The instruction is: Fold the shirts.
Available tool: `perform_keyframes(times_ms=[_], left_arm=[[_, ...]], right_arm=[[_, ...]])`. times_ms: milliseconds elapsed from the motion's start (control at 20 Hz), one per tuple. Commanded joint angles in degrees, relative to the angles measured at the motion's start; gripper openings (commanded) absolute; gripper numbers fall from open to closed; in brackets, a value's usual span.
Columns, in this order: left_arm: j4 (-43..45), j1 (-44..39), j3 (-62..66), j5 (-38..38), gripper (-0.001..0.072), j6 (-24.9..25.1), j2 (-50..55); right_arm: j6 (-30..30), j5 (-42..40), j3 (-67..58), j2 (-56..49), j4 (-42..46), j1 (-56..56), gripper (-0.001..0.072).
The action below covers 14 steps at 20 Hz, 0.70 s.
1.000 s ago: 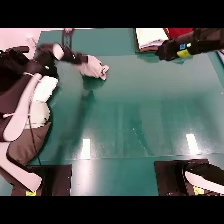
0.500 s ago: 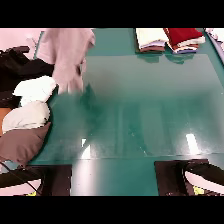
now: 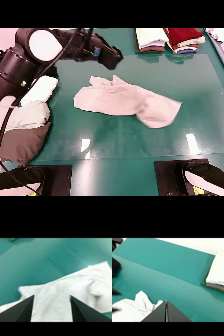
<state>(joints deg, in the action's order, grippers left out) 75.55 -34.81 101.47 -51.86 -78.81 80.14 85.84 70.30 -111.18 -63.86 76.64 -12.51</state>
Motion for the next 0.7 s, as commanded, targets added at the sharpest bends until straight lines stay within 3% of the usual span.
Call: perform_keyframes(times_ms=[0, 200, 450, 650], left_arm=[[-0.07, 10.25, -1.18, -2.1, 0.0527, -6.6, 1.92], [-4.87, 23.26, -7.43, -4.9, 0.0527, -9.31, 7.45], [-7.06, 28.24, -21.31, -6.1, 0.0527, -9.03, 12.76], [-13.53, 28.24, -26.21, -3.67, 0.0528, -2.25, 15.19]], right_arm=[[0.11, -0.28, 2.25, 2.32, -0.17, 1.16, 0.0012], [0.11, -3.08, 7.43, 4.39, -0.61, 1.16, 0.0012], [0.31, -3.08, 11.02, 3.8, -0.66, 1.16, 0.0012], [1.09, -3.21, 10.8, 1.46, -2.29, 0.79, 0.0012]])
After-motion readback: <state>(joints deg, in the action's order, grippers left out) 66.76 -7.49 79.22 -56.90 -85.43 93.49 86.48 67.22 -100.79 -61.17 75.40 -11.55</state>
